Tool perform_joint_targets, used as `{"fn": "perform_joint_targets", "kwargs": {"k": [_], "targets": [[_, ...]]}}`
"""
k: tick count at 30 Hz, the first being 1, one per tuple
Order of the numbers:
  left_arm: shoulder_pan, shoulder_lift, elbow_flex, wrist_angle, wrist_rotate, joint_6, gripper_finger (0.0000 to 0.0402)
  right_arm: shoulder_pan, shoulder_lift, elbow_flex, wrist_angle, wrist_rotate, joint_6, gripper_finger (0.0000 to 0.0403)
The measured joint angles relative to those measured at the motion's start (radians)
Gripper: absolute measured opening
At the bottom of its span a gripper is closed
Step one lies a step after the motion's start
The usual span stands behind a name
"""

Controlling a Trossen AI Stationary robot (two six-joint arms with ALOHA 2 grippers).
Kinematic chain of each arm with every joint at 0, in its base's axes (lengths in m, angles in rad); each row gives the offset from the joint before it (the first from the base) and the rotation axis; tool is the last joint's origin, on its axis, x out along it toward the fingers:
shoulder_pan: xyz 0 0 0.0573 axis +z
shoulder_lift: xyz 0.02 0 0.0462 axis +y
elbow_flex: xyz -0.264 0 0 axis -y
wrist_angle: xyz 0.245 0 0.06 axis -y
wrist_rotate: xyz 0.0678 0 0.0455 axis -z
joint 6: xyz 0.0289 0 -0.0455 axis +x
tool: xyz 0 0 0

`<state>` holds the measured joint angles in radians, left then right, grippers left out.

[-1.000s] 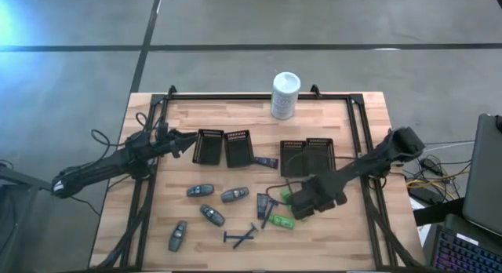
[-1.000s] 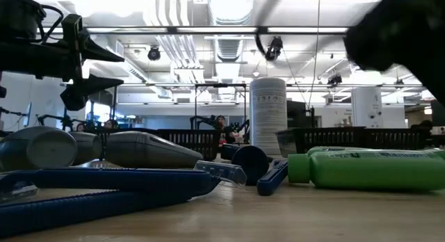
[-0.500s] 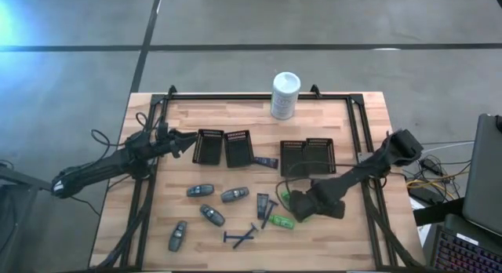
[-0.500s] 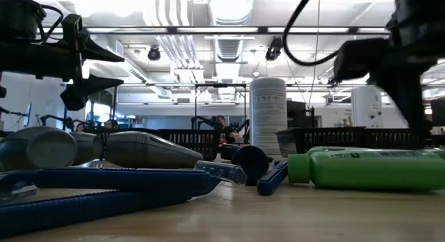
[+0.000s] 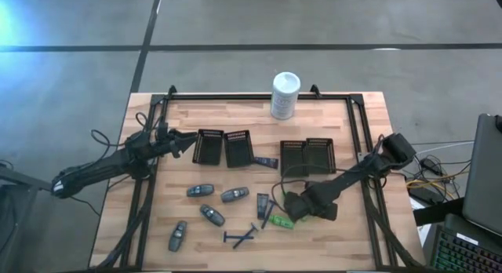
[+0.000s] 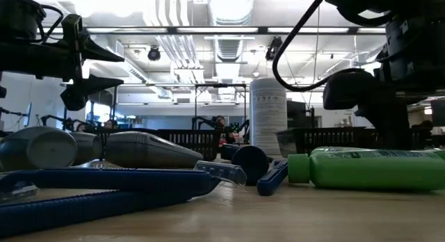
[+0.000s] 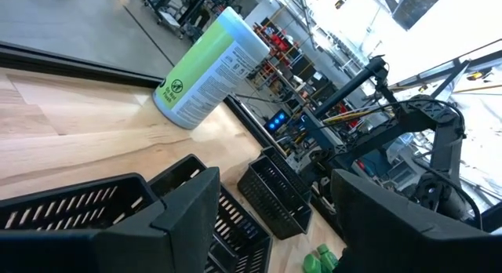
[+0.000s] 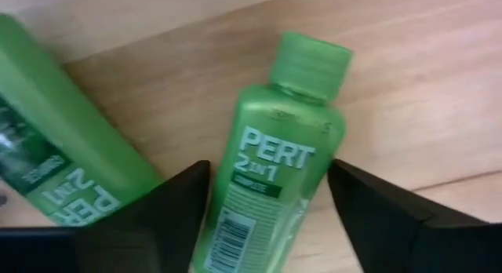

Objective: Pick & Place Travel size toiletries
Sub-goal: Put the green shampoo into the right black bin

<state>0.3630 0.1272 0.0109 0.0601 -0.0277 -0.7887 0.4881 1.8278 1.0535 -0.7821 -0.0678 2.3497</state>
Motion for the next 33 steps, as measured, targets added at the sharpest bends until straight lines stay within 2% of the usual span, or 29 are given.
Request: {"fn": "perform_joint_targets", "kwargs": {"k": [6, 8, 10, 12, 14, 17, 19, 22, 26, 29, 33], "targets": [[0.000, 0.000, 0.000, 0.000, 0.000, 0.008, 0.0250, 0.002, -0.079, -0.017, -0.021, -0.014, -0.103, 0.0109], [0.001, 0.000, 0.000, 0.000, 0.000, 0.023, 0.0250, 0.002, -0.143, -0.013, -0.022, -0.013, -0.108, 0.0097], [0.001, 0.001, 0.000, -0.001, 0.000, 0.031, 0.0250, 0.005, -0.226, -0.014, -0.059, 0.031, -0.105, 0.0097], [0.001, 0.000, 0.000, 0.000, 0.000, 0.032, 0.0250, 0.005, -0.324, -0.012, -0.104, 0.131, -0.093, 0.0097], [0.001, 0.000, 0.000, -0.001, 0.000, 0.032, 0.0250, -0.010, -0.428, 0.005, -0.244, 0.231, -0.073, 0.0095], [0.001, 0.000, 0.000, -0.001, 0.000, 0.030, 0.0250, -0.092, -0.548, -0.006, -0.495, 0.278, -0.116, 0.0095], [0.001, 0.000, 0.000, 0.002, 0.000, 0.023, 0.0250, -0.186, -0.614, -0.044, -0.557, 0.292, -0.235, 0.0097], [0.000, 0.001, 0.000, 0.057, 0.015, 0.028, 0.0250, -0.368, -0.710, -0.125, -0.479, 0.302, -0.479, 0.0114], [0.000, 0.001, 0.004, 0.084, 0.017, 0.028, 0.0250, -0.583, -0.753, -0.274, -0.287, 0.196, -0.754, 0.0141], [0.000, 0.000, 0.008, 0.092, 0.017, 0.023, 0.0250, -0.673, -0.757, -0.358, -0.147, 0.123, -0.876, 0.0164], [0.000, 0.000, 0.007, 0.089, 0.017, -0.032, 0.0250, -0.711, -0.744, -0.380, -0.111, 0.147, -0.923, 0.0197]]}}
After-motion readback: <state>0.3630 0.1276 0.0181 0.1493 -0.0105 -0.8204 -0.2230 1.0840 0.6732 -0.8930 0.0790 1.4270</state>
